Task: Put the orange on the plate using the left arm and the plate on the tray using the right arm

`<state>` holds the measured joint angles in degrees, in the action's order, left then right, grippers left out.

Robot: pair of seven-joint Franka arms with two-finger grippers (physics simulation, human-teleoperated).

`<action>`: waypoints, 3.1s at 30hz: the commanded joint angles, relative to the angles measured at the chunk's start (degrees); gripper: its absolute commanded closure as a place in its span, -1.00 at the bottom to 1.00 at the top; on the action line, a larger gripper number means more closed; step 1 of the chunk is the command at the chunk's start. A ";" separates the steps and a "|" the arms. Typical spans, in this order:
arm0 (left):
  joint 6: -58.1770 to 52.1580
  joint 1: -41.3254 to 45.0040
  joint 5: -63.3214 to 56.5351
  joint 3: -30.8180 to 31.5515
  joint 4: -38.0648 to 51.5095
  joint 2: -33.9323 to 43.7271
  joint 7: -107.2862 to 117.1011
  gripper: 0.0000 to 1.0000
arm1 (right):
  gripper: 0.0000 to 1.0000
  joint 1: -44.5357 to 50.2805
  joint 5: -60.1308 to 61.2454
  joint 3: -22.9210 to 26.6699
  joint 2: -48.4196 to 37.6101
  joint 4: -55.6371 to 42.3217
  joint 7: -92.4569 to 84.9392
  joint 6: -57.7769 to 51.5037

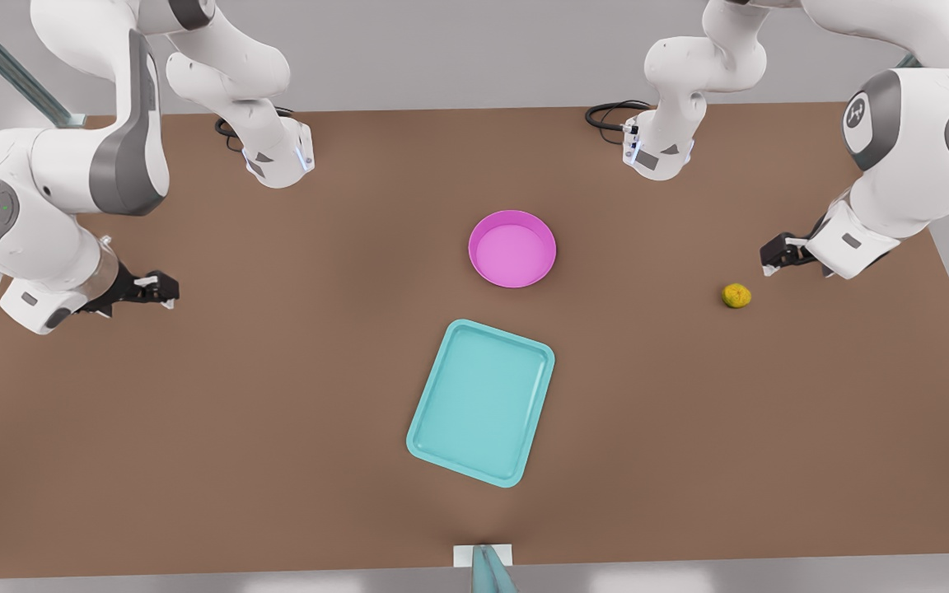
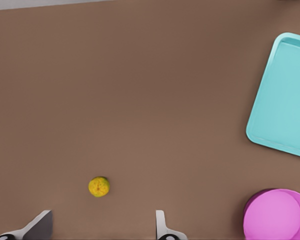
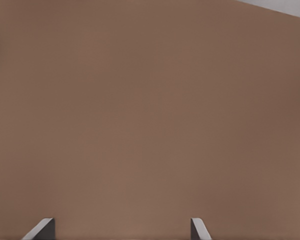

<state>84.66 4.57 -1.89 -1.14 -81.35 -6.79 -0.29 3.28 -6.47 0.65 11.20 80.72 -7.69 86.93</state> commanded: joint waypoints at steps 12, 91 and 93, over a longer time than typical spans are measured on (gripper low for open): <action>47.44 -0.96 -0.75 -9.14 -41.52 -10.09 -0.15 -1.00 | -1.00 0.41 -0.21 -0.03 4.18 -3.73 -0.57 0.35; -16.90 34.11 5.66 -23.89 3.39 -11.05 4.88 -1.00 | -1.00 -0.03 -0.38 0.06 5.50 -5.66 -0.75 0.17; -16.72 33.58 6.01 -29.70 4.45 -11.05 2.05 -1.00 | -1.00 -0.03 -0.38 0.06 5.50 -5.66 -0.75 0.26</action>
<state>83.93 37.82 4.03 -28.65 -77.84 -17.93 16.42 3.24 -6.89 0.69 16.77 75.09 -8.42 87.16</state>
